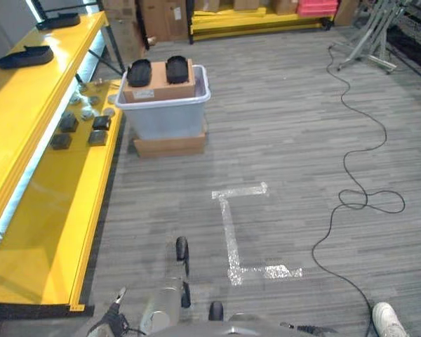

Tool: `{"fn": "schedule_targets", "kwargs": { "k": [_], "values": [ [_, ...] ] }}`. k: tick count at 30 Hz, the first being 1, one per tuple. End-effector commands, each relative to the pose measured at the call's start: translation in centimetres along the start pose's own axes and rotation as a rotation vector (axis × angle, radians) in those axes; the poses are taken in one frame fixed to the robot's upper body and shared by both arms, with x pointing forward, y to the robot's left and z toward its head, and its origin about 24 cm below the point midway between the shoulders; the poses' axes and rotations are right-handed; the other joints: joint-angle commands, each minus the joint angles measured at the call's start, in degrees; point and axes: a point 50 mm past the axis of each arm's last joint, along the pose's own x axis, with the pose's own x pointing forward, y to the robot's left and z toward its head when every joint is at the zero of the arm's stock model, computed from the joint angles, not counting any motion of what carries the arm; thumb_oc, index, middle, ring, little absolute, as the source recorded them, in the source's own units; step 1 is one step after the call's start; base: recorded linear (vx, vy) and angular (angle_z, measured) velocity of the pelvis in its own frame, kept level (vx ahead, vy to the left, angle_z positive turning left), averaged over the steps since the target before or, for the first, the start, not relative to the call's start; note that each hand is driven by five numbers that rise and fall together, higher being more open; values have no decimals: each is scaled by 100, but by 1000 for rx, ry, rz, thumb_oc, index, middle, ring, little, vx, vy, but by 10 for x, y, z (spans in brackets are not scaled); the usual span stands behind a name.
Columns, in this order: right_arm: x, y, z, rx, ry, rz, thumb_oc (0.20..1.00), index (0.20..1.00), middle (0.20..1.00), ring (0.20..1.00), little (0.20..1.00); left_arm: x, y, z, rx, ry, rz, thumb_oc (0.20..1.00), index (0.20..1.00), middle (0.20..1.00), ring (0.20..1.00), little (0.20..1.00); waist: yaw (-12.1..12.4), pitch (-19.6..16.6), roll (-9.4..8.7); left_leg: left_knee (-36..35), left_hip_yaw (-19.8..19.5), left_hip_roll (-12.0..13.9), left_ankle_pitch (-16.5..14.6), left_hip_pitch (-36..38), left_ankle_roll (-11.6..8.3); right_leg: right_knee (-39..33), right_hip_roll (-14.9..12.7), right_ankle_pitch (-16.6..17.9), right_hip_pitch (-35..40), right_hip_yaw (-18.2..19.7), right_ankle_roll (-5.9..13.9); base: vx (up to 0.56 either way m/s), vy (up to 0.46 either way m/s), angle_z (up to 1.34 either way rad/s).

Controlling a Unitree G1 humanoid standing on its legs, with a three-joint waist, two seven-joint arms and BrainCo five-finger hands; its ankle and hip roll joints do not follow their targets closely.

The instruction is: Move parts from the plastic box to the shelf.

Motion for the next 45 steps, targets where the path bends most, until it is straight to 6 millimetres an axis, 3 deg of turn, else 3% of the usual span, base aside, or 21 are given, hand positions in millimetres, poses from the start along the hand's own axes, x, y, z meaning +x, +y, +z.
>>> {"fn": "schedule_targets", "kwargs": {
  "k": [1, 3, 5, 7, 9, 10, 11, 15, 16, 17, 19, 21, 23, 28, 30, 33, 35, 37, 41, 43, 45],
  "values": [
    [-1, -4, -2, -77, -49, -7, 1000, 1000, 1000, 1000, 1000, -1, 6, 13, -53, -74, 14, 1000, 1000, 1000, 1000, 1000, 222, 66, -73, 577, 133, 114, 320, -296, 283, 920, -529, -368, -65, 568, 640, 423, 162, -63],
    [-1, -1, 3, -84, -68, -6, 1000, 1000, 1000, 1000, 1000, -1, 11, 14, -38, -71, 38, 1000, 1000, 1000, 1000, 1000, 322, 5, -115, 1020, 165, 149, 198, -337, 344, 1069, -703, -701, 222, 534, 690, 517, 177, -69],
    [-1, 6, 4, -64, -83, 20, 1000, 1000, 1000, 1000, 1000, -2, 14, 13, -7, -63, 41, 1000, 1000, 1000, 1000, 1000, 429, -145, -173, 1424, 140, -1, 71, -238, 457, 1263, -891, -848, 530, 387, 767, 566, 209, -20],
    [-1, 15, 10, -36, -114, 56, 1000, 1000, 1000, 1000, 1000, -1, 11, 14, 46, -57, 24, 1000, 1000, 1000, 1000, 1000, 483, -315, -237, 1388, 128, -295, -168, 89, 722, 1962, -1155, -425, 490, 156, 994, 509, 264, -9],
    [-2, 20, 15, -5, -125, 59, 1000, 1000, 1000, 1000, 1000, -1, 7, 12, 77, -40, 15, 1000, 1000, 1000, 1000, 1000, 446, -435, -163, 1178, 126, -515, -386, 482, 968, 3292, -1381, 182, -52, -4, 1223, 452, 342, 3],
    [-2, 21, 18, 0, -127, 52, 1000, 1000, 1000, 1000, 1000, -1, 5, 11, 82, -37, 15, 1000, 1000, 1000, 1000, 1000, 412, -464, -62, 1086, 168, -560, -518, 746, 1073, 3910, -1532, 501, -563, -99, 1245, 451, 309, 0],
    [-2, 23, 20, -4, -132, 59, 1000, 1000, 1000, 1000, 1000, 0, 2, 12, 83, -38, 14, 1000, 1000, 1000, 1000, 1000, 369, -432, -42, 1002, 230, -600, -586, 963, 1112, 3975, -1578, 504, -892, -206, 1224, 360, 199, 1],
    [-3, 27, 26, 10, -170, 81, 1000, 1000, 1000, 1000, 1000, 0, -4, 20, 122, -46, -5, 1000, 1000, 1000, 1000, 1000, 179, -303, 19, 783, 85, -598, -708, 1509, 1074, 2879, -1243, 464, -1735, -521, 1133, 268, -52, 25],
    [-3, 26, 27, 19, -178, 84, 1000, 1000, 1000, 1000, 1000, 0, -4, 22, 132, -49, -5, 1000, 1000, 1000, 1000, 1000, 92, -244, -28, 793, -60, -649, -822, 1665, 1069, 2315, -1200, 587, -1961, -534, 1149, 577, -268, 47],
    [-3, 23, 22, 30, -178, 81, 1000, 1000, 1000, 1000, 1000, 0, -2, 24, 146, -49, -3, 1000, 1000, 1000, 1000, 1000, -97, -175, -206, 894, -349, -852, -1137, 1892, 1054, 933, -1285, 1123, -2333, -374, 1311, 594, -271, 65],
    [-2, 22, 16, 37, -172, 79, 1000, 1000, 1000, 1000, 1000, 0, 2, 22, 168, -45, -10, 1000, 1000, 1000, 1000, 1000, -211, -123, -246, 953, -587, -914, -1348, 2089, 1054, 255, -1329, 1368, -2499, -167, 1404, 534, -208, 114],
    [-2, 21, 8, 46, -165, 78, 1000, 1000, 1000, 1000, 1000, -1, 6, 16, 196, -39, -23, 1000, 1000, 1000, 1000, 1000, -336, -78, -217, 1052, -880, -906, -1569, 2305, 1082, -165, -1307, 1472, -2644, 119, 1460, 493, -161, 78],
    [-2, 21, 7, 48, -164, 76, 1000, 1000, 1000, 1000, 1000, -1, 6, 15, 198, -39, -25, 1000, 1000, 1000, 1000, 1000, -349, -66, -195, 1078, -914, -888, -1608, 2337, 1084, -161, -1295, 1468, -2656, 135, 1461, 332, -118, 59],
    [0, 17, -5, 12, -96, 40, 1000, 1000, 1000, 1000, 1000, -1, 0, 11, 177, -43, -53, 1000, 1000, 1000, 1000, 1000, -368, -165, -358, 1644, -897, -639, -2083, 2529, 909, 32, -1262, 1330, -1957, 407, 1294, 559, -281, 77],
    [0, 13, -5, 35, -93, 30, 1000, 1000, 1000, 1000, 1000, -1, -2, 8, 185, -43, -63, 1000, 1000, 1000, 1000, 1000, -313, -215, -396, 1869, -928, -474, -2015, 2582, 762, 107, -1191, 1254, -1741, 356, 1175, 341, -209, 63],
    [0, 4, 2, 55, -101, 14, 1000, 1000, 1000, 1000, 1000, 0, -5, 8, 179, -45, -67, 1000, 1000, 1000, 1000, 1000, -277, -230, -433, 2670, -776, -223, -1637, 2301, 636, 109, -1066, 1149, -1485, 321, 985, 313, -217, -1],
    [0, -6, 5, 63, -96, -17, 1000, 1000, 1000, 1000, 1000, 0, -9, 14, 159, -57, -68, 1000, 1000, 1000, 1000, 1000, -244, -150, -532, 4363, -544, 36, -1148, 1371, 587, 172, -983, 1056, -1270, 232, 742, 279, -288, -9],
    [-1, -10, 5, 73, -96, -27, 1000, 1000, 1000, 1000, 1000, 1, -14, 18, 147, -68, -75, 1000, 1000, 1000, 1000, 1000, -211, -66, -529, 4600, -539, 5, -1036, 919, 617, 156, -941, 1006, -1153, 200, 696, 116, -132, -13],
    [-1, -12, 7, 67, -92, -25, 1000, 1000, 1000, 1000, 1000, 1, -21, 28, 141, -96, -86, 1000, 1000, 1000, 1000, 1000, -178, 73, -442, 2797, -185, 77, -952, 1036, 525, 12, -902, 828, -874, 8, 788, 102, 43, 12],
    [0, -12, 3, 51, -81, -30, 1000, 1000, 1000, 1000, 1000, 1, -22, 27, 143, -92, -82, 1000, 1000, 1000, 1000, 1000, -135, 69, -306, 1622, -235, 165, -495, 968, 339, -67, -906, 787, -767, -18, 848, 155, 155, 5],
    [0, -14, 0, 52, -74, -35, 1000, 1000, 1000, 1000, 1000, 1, -22, 26, 153, -84, -76, 1000, 1000, 1000, 1000, 1000, -128, 108, -229, 1372, -283, 298, -108, 782, 227, -128, -927, 746, -595, -2, 837, 140, 129, 5]
  ]
}}
